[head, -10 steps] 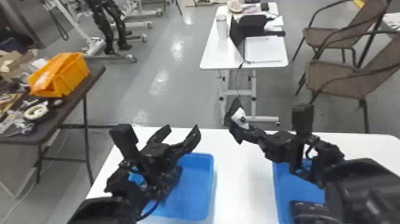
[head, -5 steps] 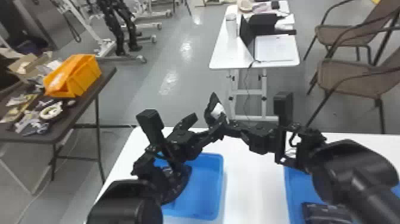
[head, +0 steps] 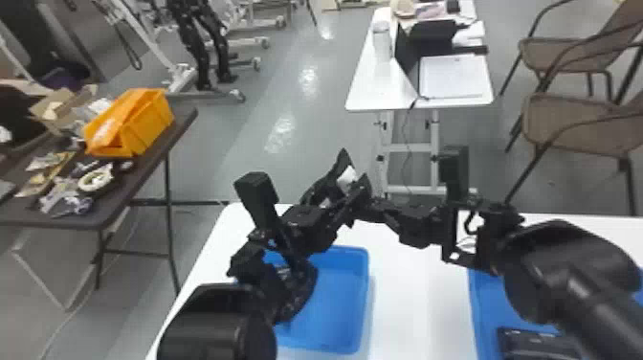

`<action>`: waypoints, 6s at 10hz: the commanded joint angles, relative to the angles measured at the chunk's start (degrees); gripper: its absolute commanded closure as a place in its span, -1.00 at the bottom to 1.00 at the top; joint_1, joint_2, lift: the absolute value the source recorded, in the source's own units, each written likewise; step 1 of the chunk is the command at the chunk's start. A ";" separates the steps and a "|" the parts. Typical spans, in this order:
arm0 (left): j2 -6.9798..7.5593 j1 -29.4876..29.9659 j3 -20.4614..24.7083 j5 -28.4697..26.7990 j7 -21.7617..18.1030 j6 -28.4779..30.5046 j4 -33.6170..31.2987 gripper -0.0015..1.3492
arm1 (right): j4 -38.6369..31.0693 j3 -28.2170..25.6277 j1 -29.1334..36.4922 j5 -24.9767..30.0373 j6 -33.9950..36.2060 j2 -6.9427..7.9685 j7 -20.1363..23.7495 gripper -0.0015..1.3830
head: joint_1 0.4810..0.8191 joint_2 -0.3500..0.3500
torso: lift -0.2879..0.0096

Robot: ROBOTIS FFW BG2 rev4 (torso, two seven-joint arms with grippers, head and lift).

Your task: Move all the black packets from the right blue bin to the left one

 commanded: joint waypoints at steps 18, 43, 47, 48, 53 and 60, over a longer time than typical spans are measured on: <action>-1.26 9.90 11.93 -22.22 -1.58 -16.88 7.28 -0.90 | -29.05 -36.75 32.14 24.47 19.19 0.68 -4.48 -0.83 | 0.27 0.69 | 0.94; -1.26 11.49 11.76 -18.00 -2.10 -19.08 4.20 -0.89 | -37.32 -44.05 42.07 17.80 25.78 3.32 -17.93 0.85 | 0.27 0.38 | 0.94; -1.26 9.20 10.53 -9.03 -1.58 -15.65 1.04 -0.89 | -29.58 -33.06 27.40 7.78 21.30 -2.66 -8.97 0.85 | 0.27 0.49 | 0.94; -1.26 8.23 9.47 -5.87 -1.49 -13.19 0.16 -0.89 | -23.08 -29.63 23.27 6.02 16.29 -2.04 -5.63 0.85 | 0.27 0.57 | 0.94; -0.23 3.05 4.29 10.65 -2.01 2.63 0.33 -0.89 | -12.00 -17.59 11.05 2.33 8.47 -0.11 -0.44 0.85 | 0.27 0.65 | 0.94; -1.26 2.70 3.58 15.22 -1.14 0.17 1.92 0.80 | -7.08 -8.36 5.42 -2.33 5.92 -0.02 0.09 0.85 | 0.27 0.78 | 0.94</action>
